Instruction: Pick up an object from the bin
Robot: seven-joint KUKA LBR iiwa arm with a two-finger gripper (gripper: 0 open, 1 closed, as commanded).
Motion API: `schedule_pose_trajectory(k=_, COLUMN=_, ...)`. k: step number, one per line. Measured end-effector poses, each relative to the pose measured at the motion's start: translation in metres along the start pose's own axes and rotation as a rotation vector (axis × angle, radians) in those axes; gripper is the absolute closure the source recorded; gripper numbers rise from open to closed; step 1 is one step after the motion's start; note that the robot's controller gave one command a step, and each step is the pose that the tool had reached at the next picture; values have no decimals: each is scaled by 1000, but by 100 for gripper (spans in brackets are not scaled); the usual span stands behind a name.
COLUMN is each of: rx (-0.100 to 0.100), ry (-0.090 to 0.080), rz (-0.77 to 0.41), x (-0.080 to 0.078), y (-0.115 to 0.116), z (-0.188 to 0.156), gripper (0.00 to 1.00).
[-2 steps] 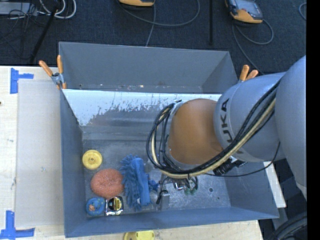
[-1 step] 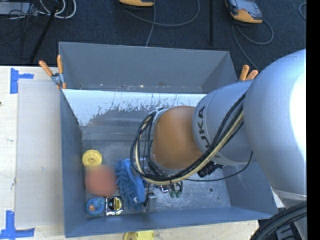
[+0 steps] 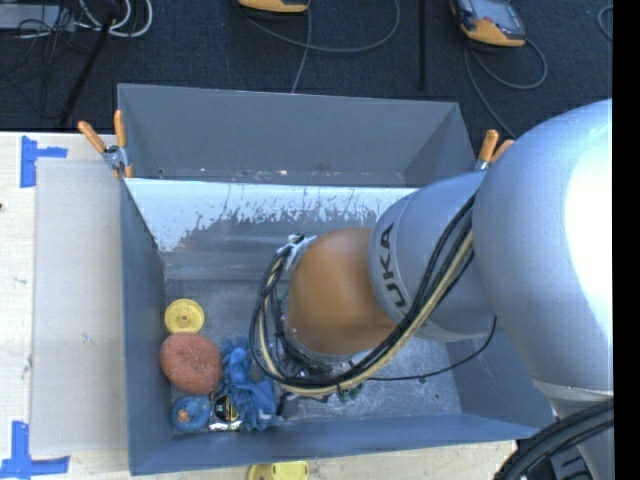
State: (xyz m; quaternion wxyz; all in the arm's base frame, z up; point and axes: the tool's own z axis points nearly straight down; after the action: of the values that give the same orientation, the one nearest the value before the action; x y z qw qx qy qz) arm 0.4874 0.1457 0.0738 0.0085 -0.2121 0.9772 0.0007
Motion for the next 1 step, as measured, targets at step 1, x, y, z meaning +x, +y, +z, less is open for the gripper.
schedule_pose_trajectory(k=1, rx=0, ry=0, rz=0, x=0, y=0, z=0, gripper=100)
